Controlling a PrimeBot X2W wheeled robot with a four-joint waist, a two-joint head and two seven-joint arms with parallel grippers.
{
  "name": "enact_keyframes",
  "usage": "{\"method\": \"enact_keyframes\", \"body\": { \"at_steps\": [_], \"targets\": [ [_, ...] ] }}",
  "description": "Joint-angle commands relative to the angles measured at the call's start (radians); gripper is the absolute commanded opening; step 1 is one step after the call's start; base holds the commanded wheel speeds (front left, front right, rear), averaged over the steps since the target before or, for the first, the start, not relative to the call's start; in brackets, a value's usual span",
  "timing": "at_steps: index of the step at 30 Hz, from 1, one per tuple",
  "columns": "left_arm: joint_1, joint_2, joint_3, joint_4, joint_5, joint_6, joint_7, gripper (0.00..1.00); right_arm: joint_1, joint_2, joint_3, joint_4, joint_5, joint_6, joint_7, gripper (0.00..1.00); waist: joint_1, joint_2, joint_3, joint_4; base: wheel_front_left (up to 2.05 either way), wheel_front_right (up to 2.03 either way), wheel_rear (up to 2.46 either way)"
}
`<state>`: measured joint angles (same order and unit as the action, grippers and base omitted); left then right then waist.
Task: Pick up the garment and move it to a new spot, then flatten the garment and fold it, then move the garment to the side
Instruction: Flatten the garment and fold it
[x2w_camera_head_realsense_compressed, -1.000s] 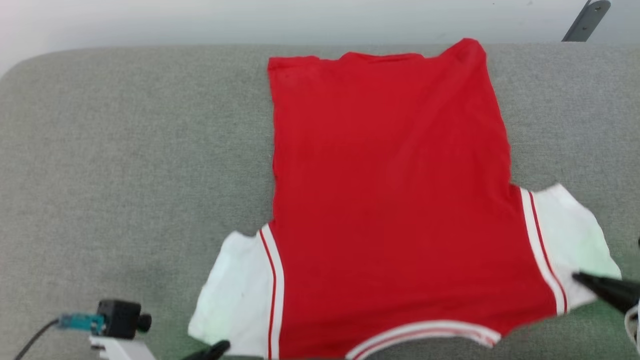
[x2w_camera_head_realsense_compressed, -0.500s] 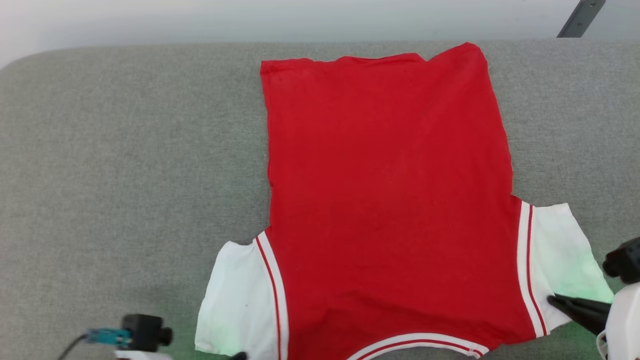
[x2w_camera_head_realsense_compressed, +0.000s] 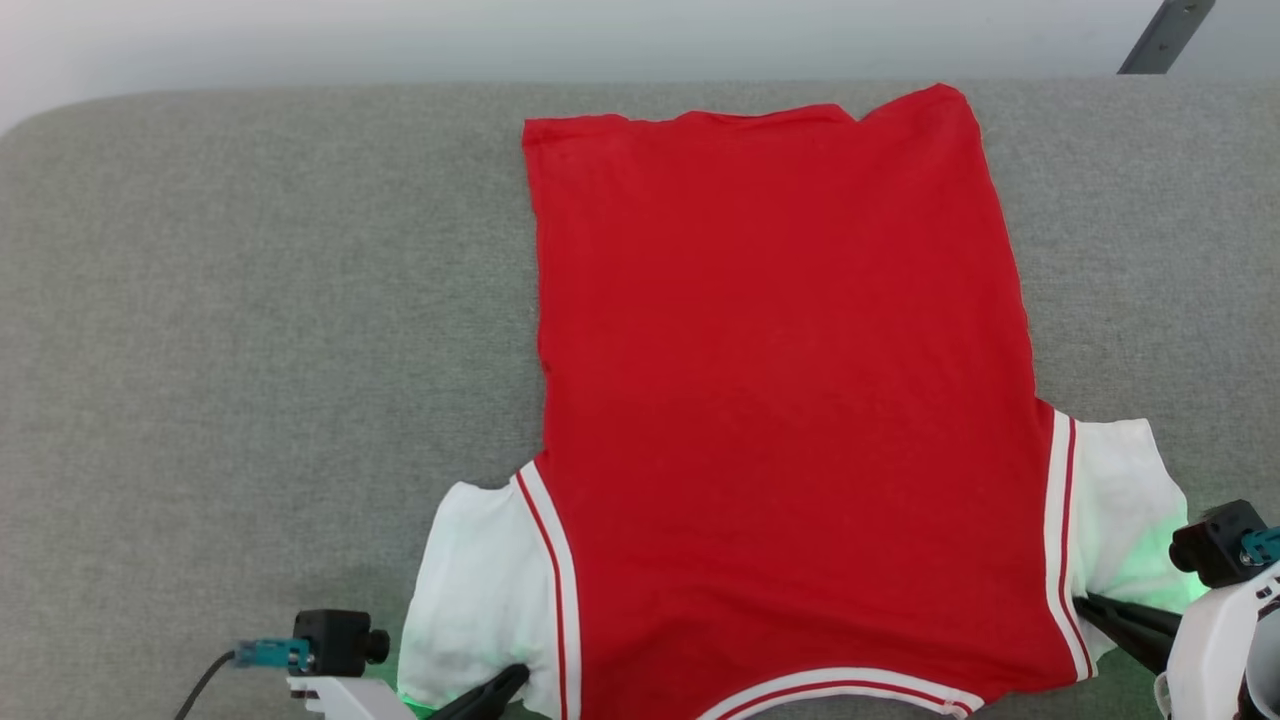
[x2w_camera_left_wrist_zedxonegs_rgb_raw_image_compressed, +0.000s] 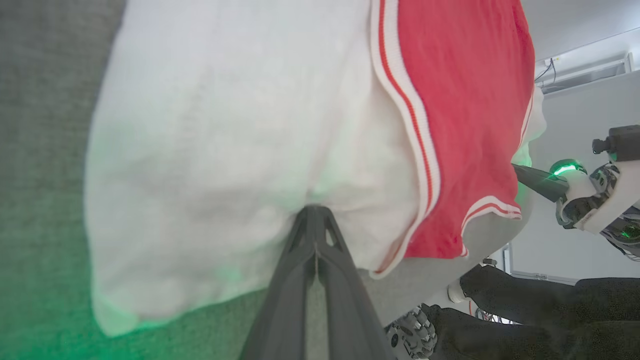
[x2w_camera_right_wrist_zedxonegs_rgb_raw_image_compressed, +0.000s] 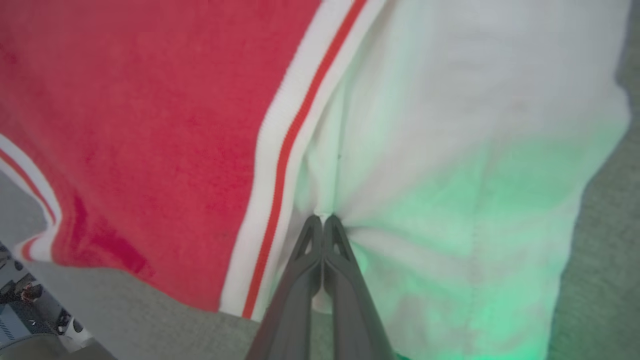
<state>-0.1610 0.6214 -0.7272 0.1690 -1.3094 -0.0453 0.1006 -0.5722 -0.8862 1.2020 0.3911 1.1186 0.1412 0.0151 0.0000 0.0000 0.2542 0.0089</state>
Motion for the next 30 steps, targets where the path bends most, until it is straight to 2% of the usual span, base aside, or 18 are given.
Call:
{"method": "enact_keyframes", "body": {
  "at_steps": [1,4,8,12,14,16,17,20,26,30],
  "targets": [
    [-0.009,-0.015,-0.006,0.029,0.006,0.004,0.000,0.00,0.008,0.045,-0.008,0.035,-0.015,-0.020,-0.012,1.00,0.0000,0.0000,0.004,-0.005,0.00,0.00,0.00],
    [-0.013,-0.022,-0.008,0.041,0.012,0.005,-0.007,0.00,-0.015,-0.001,-0.054,0.008,-0.019,-0.022,-0.039,1.00,0.0000,0.0000,0.007,-0.009,0.00,0.00,0.00],
    [-0.008,-0.027,-0.010,0.019,0.023,0.018,-0.018,0.00,-0.024,-0.122,-0.141,-0.118,0.013,-0.011,-0.044,1.00,0.0000,0.0000,0.015,-0.006,0.00,0.00,0.00],
    [-0.009,-0.028,-0.011,-0.023,0.035,0.030,-0.026,0.00,-0.066,-0.236,-0.260,-0.231,0.045,-0.011,-0.014,1.00,0.0000,0.0000,0.032,0.007,0.00,0.00,0.00],
    [-0.023,-0.029,-0.015,-0.043,0.045,0.038,-0.024,0.00,-0.107,-0.264,-0.313,-0.245,0.032,-0.011,0.023,1.00,0.0000,0.0000,0.049,0.020,0.00,0.00,0.00],
    [-0.029,-0.031,-0.016,-0.051,0.049,0.039,-0.022,0.00,-0.129,-0.260,-0.335,-0.247,0.029,-0.011,0.045,1.00,0.0000,0.0000,0.058,0.027,0.00,0.00,0.00],
    [-0.049,-0.036,-0.025,-0.069,0.066,0.042,-0.015,0.00,-0.187,-0.243,-0.386,-0.224,0.033,-0.011,0.097,1.00,0.0000,0.0000,0.083,0.050,0.00,0.00,0.00],
    [-0.085,-0.047,-0.039,-0.086,0.090,0.040,-0.001,0.00,-0.288,-0.191,-0.434,-0.162,0.005,-0.011,0.193,1.00,0.0000,0.0000,0.128,0.093,0.00,0.00,0.00],
    [-0.172,-0.096,-0.079,-0.084,0.140,0.026,0.034,0.00,-0.510,-0.073,-0.465,0.041,-0.045,-0.011,0.461,1.00,0.0000,0.0000,0.226,0.201,0.00,0.00,0.00],
    [-0.211,-0.131,-0.102,-0.068,0.159,0.010,0.045,0.00,-0.638,-0.018,-0.471,0.195,-0.073,-0.011,0.621,1.00,0.0000,0.0000,0.279,0.265,0.00,0.00,0.00]
  ]
}}
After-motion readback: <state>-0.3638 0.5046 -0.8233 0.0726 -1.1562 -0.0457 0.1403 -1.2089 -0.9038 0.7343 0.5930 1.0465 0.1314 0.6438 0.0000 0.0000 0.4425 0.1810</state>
